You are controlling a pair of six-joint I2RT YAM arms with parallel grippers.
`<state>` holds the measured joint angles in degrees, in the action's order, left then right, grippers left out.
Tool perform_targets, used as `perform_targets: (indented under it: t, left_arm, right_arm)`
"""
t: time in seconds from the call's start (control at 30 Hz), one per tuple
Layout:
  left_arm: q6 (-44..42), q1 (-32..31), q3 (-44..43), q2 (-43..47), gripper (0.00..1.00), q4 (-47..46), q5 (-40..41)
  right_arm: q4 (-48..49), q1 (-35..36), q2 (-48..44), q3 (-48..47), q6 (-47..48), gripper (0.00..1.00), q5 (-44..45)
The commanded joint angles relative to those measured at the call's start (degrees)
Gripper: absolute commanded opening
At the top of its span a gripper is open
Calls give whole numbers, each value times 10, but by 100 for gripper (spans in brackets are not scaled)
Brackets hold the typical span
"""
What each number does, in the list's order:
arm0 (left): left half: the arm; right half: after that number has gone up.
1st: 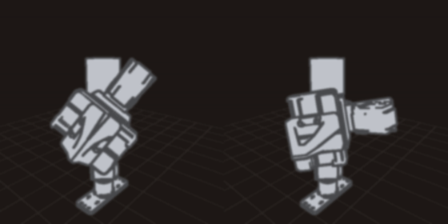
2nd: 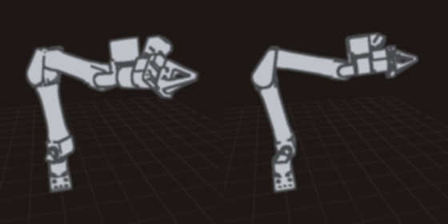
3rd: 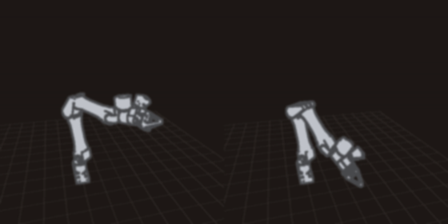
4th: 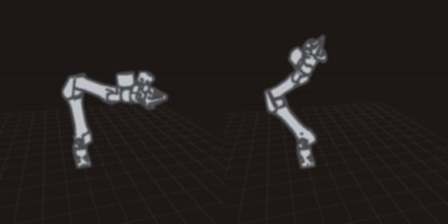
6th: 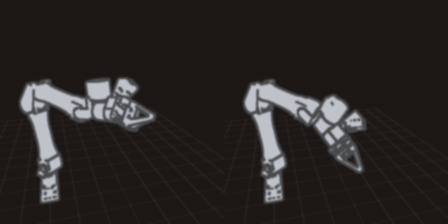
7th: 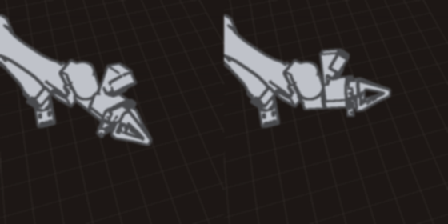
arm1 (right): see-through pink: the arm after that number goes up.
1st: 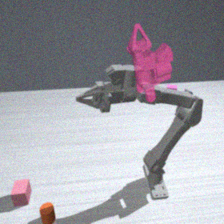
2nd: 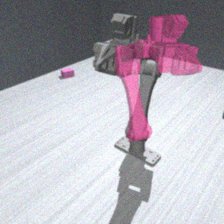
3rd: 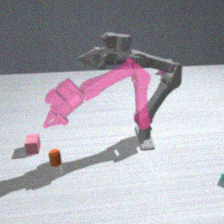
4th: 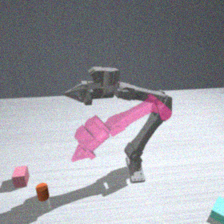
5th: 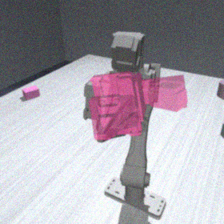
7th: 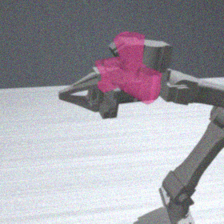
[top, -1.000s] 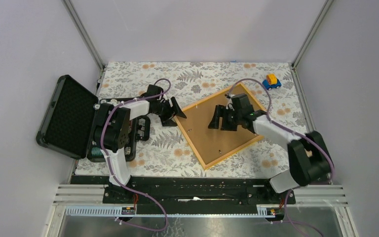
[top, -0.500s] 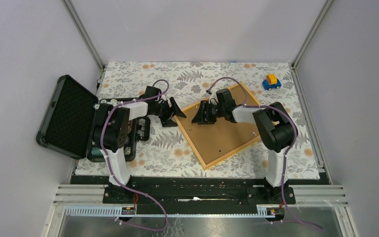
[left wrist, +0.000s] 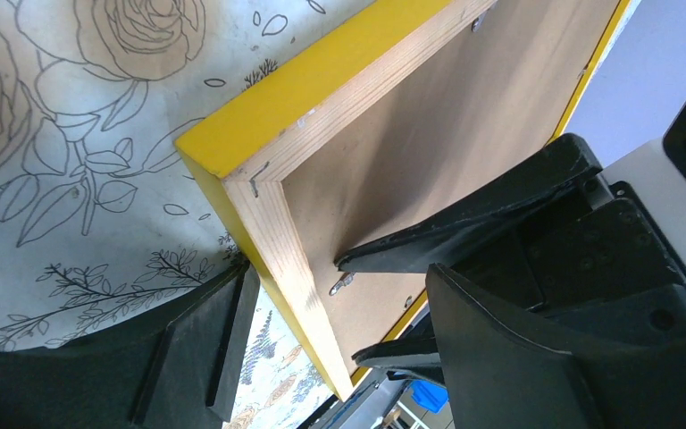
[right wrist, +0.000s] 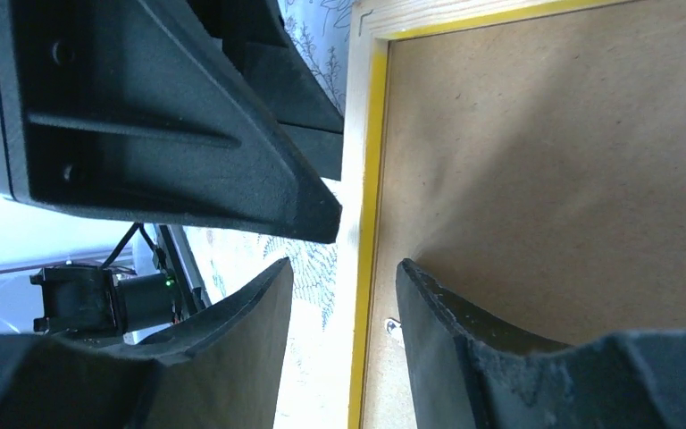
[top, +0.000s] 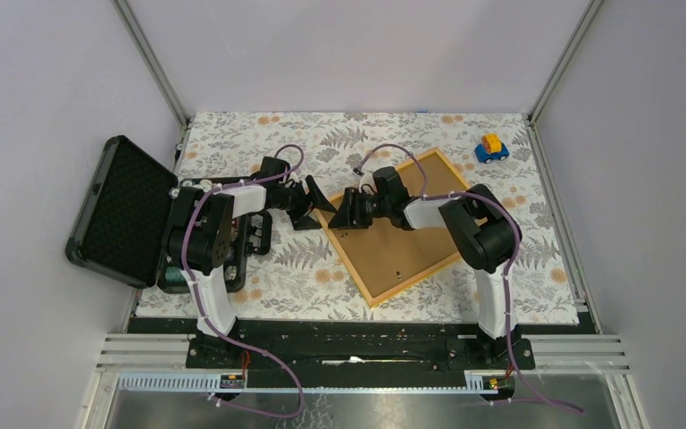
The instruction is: Put the photo into the frame
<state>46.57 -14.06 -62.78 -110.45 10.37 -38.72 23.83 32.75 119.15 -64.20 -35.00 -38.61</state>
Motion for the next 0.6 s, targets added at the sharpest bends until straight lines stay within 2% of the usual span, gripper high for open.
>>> perform_targets:
  t: [0.0,0.17,0.37,0.57]
  left_arm:
    - [-8,0,19,-19,77,4,20]
    - [-9,-1,19,-21,77,4,22]
    - [-10,0,19,-20,77,4,24]
    - [-10,0,19,-18,78,4,23]
  right_arm:
    - [-37,12,13,46,5,54,24]
    - [-41,14,-28,83,12,54,52]
    - [-92,14,-61,77,35,54,84]
    - [-81,29,-62,87,22,54,66]
